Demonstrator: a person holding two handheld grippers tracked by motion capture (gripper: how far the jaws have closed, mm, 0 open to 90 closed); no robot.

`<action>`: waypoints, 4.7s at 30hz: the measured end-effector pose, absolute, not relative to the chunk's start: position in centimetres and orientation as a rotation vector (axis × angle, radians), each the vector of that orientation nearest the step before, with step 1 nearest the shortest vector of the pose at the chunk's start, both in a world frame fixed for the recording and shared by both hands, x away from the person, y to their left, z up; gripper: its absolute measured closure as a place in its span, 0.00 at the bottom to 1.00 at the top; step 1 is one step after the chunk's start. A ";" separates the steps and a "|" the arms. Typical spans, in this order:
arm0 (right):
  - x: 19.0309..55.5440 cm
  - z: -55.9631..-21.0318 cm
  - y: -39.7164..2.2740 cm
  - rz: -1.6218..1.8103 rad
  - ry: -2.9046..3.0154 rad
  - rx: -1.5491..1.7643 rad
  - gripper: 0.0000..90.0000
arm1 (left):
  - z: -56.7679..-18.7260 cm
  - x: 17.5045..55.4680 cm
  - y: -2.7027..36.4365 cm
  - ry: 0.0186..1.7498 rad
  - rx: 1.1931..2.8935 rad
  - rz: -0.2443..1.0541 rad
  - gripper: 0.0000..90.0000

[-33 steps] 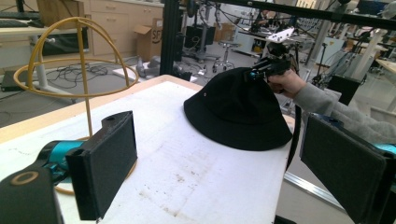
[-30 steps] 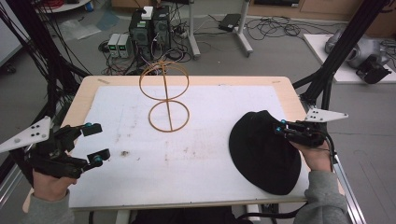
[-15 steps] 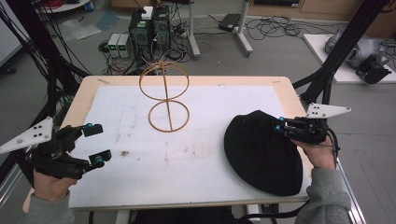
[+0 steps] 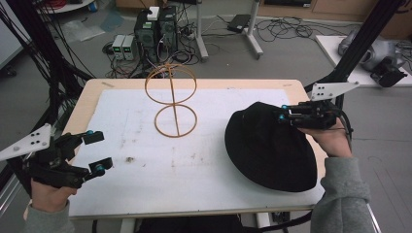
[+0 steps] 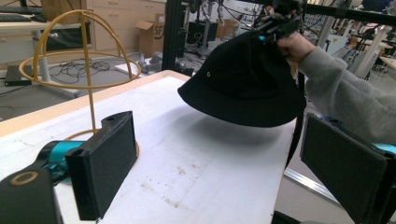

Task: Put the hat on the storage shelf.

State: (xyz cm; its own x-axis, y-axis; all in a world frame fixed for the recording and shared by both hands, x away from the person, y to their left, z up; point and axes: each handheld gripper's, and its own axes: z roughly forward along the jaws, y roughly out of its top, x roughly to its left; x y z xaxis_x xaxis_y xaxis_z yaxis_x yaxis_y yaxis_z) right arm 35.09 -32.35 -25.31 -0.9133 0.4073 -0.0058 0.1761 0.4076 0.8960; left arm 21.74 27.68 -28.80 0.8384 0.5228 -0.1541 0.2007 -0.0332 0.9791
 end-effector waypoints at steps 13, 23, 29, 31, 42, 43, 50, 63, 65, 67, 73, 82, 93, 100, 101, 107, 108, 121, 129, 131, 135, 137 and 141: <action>36.9 -20.4 -30.4 1.628 2.404 0.369 0.95 | -29.0 20.3 29.0 0.616 1.601 0.299 0.13; 38.5 -16.4 -29.0 1.669 2.380 0.297 0.95 | -28.7 19.1 29.2 0.606 1.604 0.313 0.12; 39.2 -14.8 -28.5 1.695 2.329 0.260 0.95 | -28.6 18.8 29.5 0.602 1.596 0.318 0.13; 39.6 -14.5 -28.1 1.693 2.338 0.265 0.96 | -28.6 18.8 29.6 0.605 1.595 0.317 0.12; 41.9 -11.2 -25.7 1.682 2.374 0.239 0.96 | -28.7 19.0 29.5 0.603 1.603 0.313 0.13; 42.1 -10.8 -25.5 1.681 2.381 0.228 0.96 | -28.7 19.0 29.5 0.602 1.605 0.314 0.13; 43.5 -8.4 -24.0 1.670 2.421 0.161 0.96 | -28.8 19.0 29.7 0.608 1.599 0.314 0.12; 45.9 -6.2 -21.6 1.723 2.417 0.110 0.96 | -28.9 19.0 30.0 0.605 1.600 0.309 0.12; 46.5 -6.3 -20.3 1.718 2.435 0.086 0.96 | -28.8 18.9 30.1 0.605 1.599 0.313 0.12; 46.7 -6.3 -19.9 1.711 2.442 0.085 0.96 | -28.7 18.8 30.2 0.606 1.595 0.318 0.12; 48.1 -6.6 -17.6 1.733 2.445 0.066 0.96 | -28.9 18.9 30.2 0.622 1.598 0.319 0.13; 49.7 -7.3 -12.8 1.744 2.468 -0.017 0.96 | -29.1 19.0 30.8 0.647 1.590 0.322 0.13; 52.0 -9.3 -9.0 1.751 2.509 -0.016 0.96 | -28.5 18.0 32.8 0.684 1.546 0.377 0.13; 53.0 -10.7 -7.0 1.767 2.527 -0.009 0.96 | -28.4 17.7 32.9 0.690 1.542 0.391 0.13; 53.0 -10.8 -6.8 1.760 2.529 -0.010 0.96 | -28.4 17.7 32.9 0.687 1.543 0.392 0.13; 53.3 -11.1 -6.6 1.749 2.528 0.015 0.96 | -28.4 17.6 32.9 0.684 1.540 0.391 0.13; 53.3 -11.2 -6.6 1.744 2.528 0.027 0.96 | -28.4 17.6 33.0 0.683 1.542 0.392 0.13; 54.2 -14.2 -5.3 1.717 2.547 0.089 0.96 | -28.5 17.7 33.1 0.690 1.540 0.390 0.13; 55.0 -17.5 -5.0 1.737 2.577 0.099 0.96 | -28.7 17.8 33.1 0.698 1.534 0.388 0.13; 55.0 -18.0 -5.0 1.738 2.586 0.106 0.96 | -28.7 17.8 33.2 0.701 1.533 0.390 0.13; 55.1 -19.1 -4.9 1.724 2.615 0.117 0.96 | -28.7 17.8 33.3 0.703 1.530 0.387 0.13; 55.1 -19.8 -4.9 1.716 2.632 0.137 0.96 | -28.7 17.8 33.2 0.702 1.531 0.388 0.13; 54.9 -20.3 -4.9 1.732 2.625 0.149 0.96 | -28.6 17.7 33.1 0.702 1.534 0.392 0.13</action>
State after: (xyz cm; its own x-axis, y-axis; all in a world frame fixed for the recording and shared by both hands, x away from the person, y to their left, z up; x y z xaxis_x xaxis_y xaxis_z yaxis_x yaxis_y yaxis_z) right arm 54.94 -4.90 -20.34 -0.9955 0.0752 0.0581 0.0830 0.3901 0.9170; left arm 17.66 33.11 -28.64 0.7497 0.6403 -0.1674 0.1935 0.0299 0.9806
